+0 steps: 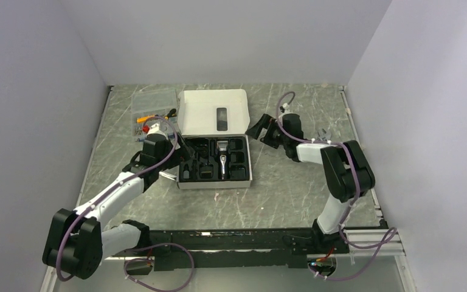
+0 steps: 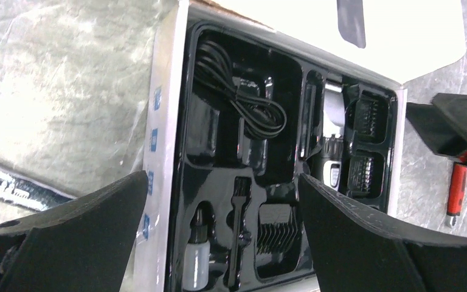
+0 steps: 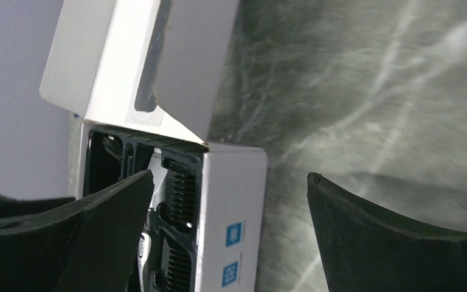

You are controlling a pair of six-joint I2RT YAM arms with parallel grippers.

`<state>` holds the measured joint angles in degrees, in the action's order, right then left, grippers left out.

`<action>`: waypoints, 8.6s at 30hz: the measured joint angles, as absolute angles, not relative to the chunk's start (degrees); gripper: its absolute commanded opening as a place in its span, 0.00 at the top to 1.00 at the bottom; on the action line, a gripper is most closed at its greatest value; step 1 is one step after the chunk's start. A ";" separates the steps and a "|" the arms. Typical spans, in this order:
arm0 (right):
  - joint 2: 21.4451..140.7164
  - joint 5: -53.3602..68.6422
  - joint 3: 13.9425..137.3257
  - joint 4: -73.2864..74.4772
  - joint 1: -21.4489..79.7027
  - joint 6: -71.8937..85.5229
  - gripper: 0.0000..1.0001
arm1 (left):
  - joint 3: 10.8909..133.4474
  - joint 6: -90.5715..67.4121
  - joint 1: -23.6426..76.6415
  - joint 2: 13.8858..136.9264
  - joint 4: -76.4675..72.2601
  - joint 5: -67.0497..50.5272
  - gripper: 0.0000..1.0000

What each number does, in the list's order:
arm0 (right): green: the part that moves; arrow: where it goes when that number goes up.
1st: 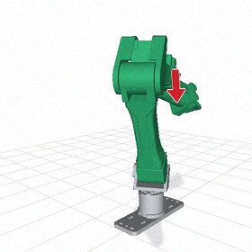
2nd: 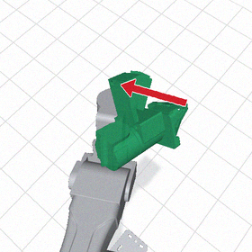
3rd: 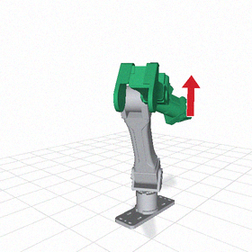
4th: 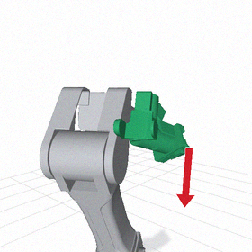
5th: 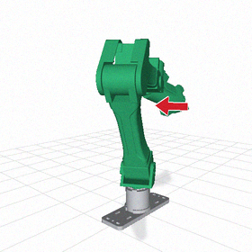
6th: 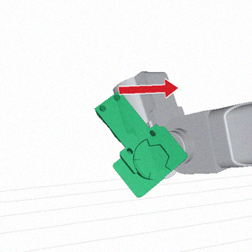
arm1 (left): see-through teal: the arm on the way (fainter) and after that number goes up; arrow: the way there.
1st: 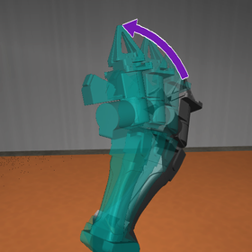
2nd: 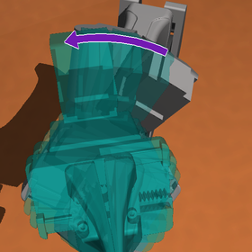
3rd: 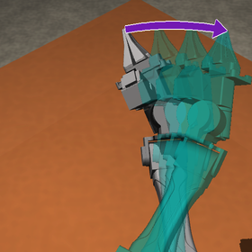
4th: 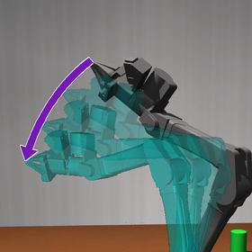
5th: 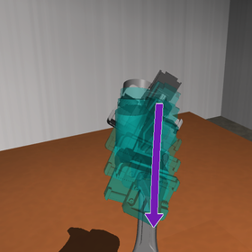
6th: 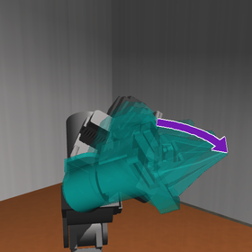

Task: Sort the hair-cutting tools
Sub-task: Move the storage box to the center of the board, then pick up the haircut tool at the center of the board, then adjust the storage box at the center of the board, then place the haircut tool in the storage box.

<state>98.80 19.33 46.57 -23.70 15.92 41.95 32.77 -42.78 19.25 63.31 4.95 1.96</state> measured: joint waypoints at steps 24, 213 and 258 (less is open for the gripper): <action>109.36 20.71 46.28 -42.17 17.50 42.94 0.20 | 44.56 -38.70 19.94 85.17 -3.81 -9.61 0.08; 53.71 -3.40 20.27 -11.79 43.29 49.23 0.00 | 56.84 -46.70 44.99 81.19 22.04 9.54 0.80; 28.18 -11.53 18.00 10.70 43.05 44.36 0.00 | 70.89 -76.75 50.59 98.98 39.18 20.99 0.01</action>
<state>28.18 -11.53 18.00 10.70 43.05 44.36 70.89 -76.75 50.59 98.98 39.18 20.99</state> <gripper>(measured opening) 0.994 0.989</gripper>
